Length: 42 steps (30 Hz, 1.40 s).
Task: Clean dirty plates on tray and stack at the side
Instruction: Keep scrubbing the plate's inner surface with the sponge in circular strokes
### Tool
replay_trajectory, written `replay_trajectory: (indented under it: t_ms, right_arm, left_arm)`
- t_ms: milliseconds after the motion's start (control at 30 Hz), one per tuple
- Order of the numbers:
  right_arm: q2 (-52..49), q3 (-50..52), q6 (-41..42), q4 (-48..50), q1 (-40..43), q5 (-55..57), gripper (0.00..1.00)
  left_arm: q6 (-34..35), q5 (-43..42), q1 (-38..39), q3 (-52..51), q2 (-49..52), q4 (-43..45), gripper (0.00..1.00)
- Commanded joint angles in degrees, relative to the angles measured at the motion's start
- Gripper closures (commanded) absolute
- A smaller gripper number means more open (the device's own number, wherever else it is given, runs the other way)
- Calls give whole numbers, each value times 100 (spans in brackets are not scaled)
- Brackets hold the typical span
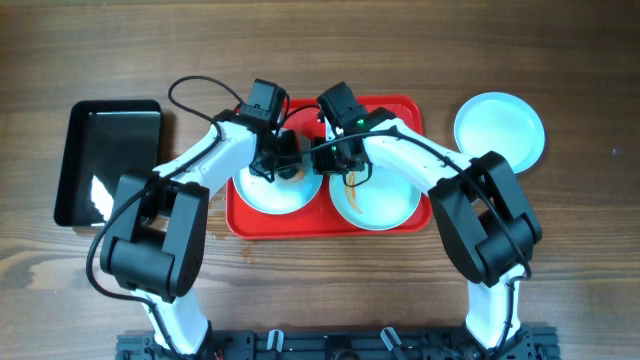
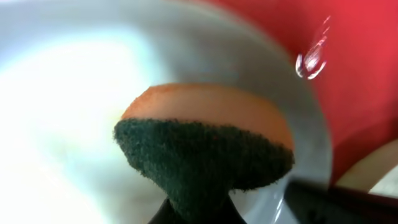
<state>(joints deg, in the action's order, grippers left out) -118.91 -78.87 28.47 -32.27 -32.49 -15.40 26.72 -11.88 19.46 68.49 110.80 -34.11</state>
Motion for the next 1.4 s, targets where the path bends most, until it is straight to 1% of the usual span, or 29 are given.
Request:
replay_trajectory:
  t_ms: [0, 133, 267, 367, 433, 533, 633, 733, 833, 967, 1067, 1200, 1367]
  right_arm:
    - [-24, 133, 13, -37, 11, 81, 96]
    - [-24, 133, 7, -37, 9, 81, 96]
    - [-24, 133, 4, -37, 9, 81, 96]
    - [-24, 133, 4, -39, 9, 81, 96]
    - [-24, 133, 2, -37, 9, 81, 96]
    - [-24, 133, 4, -39, 9, 81, 96]
    - [-24, 133, 2, -59, 9, 81, 96]
    - [-24, 133, 0, -87, 9, 81, 96]
    - [-24, 133, 2, -76, 9, 83, 96]
    - [-24, 133, 7, -59, 9, 81, 96]
    - [-24, 133, 9, -52, 9, 81, 96]
    - [-24, 133, 7, -76, 9, 81, 96]
    - [-24, 133, 2, -122, 9, 81, 96]
  left_arm:
    - [70, 610, -26, -120, 184, -568, 96]
    - [50, 1438, -146, -118, 184, -1034, 96]
    - [52, 2190, -271, -120, 184, -1257, 96]
    - [52, 2610, -358, -120, 184, -1285, 96]
    - [50, 3071, -409, -118, 184, -1169, 96]
    - [46, 3344, -428, -120, 184, -896, 96]
    - [26, 3314, -426, -120, 184, -610, 96]
    - [26, 3169, -413, -120, 184, -505, 96]
    - [28, 2529, -398, -120, 184, -481, 96]
    - [28, 1906, -315, -120, 184, -326, 96]
    - [28, 1875, -179, -120, 184, 7, 96]
    - [26, 1915, -70, -120, 184, 721, 96]
    - [28, 2400, -81, -118, 186, 1322, 96]
